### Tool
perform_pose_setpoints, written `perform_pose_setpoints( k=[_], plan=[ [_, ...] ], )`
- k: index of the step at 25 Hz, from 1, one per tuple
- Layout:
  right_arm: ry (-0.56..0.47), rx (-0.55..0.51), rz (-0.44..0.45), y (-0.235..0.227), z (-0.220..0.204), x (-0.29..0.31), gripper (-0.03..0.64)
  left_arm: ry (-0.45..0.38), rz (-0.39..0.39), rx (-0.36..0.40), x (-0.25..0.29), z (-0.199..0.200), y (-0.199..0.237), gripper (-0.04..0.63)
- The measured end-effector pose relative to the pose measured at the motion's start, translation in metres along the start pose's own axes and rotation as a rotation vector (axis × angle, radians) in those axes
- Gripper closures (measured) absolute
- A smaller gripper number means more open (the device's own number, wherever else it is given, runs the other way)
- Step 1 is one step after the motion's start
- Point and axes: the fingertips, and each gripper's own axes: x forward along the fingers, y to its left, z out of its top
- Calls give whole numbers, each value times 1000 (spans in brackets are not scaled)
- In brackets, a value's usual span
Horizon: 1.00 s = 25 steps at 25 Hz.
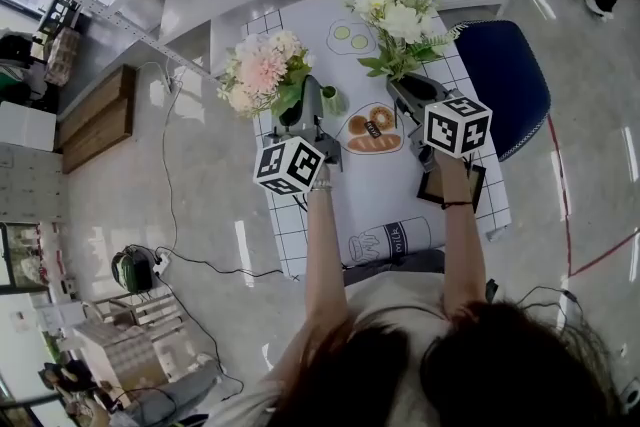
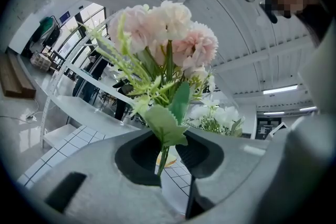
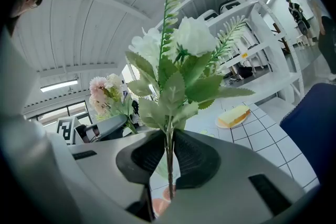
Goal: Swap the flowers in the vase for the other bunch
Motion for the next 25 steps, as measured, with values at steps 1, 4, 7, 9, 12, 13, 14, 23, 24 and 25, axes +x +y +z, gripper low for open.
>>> perform_pose_setpoints(
  k=[1, 4, 7, 9, 12, 13, 14, 23, 24, 25],
  plan=[
    [-2, -1, 1, 0, 0, 0, 565, -5, -2, 0, 0, 1, -1, 505],
    [-7, -2, 2, 1, 2, -2, 566, -13, -3, 3, -2, 6, -2, 505],
    [-9, -6, 3, 2, 2, -3, 566, -23, -2, 4, -4, 9, -3, 505],
    [-11, -7, 3, 3, 2, -3, 566, -32, -4, 3, -5, 12, -4, 505],
    [-15, -6, 3, 4, 3, -4, 565, -45, -6, 3, -8, 19, -4, 505],
    [-16, -6, 3, 5, 4, -4, 566, -49, -5, 4, -9, 21, -4, 505],
    [-17, -6, 4, 5, 4, -4, 566, -53, -4, 6, -9, 24, -5, 505],
    [-30, -6, 13, 8, 5, -7, 566, -84, -6, 6, -17, 34, -8, 505],
    [-30, -5, 13, 8, 5, -7, 566, -86, -7, 7, -18, 36, -8, 505],
    [-31, -4, 13, 8, 5, -7, 565, -88, -7, 7, -19, 37, -8, 505]
  ],
)
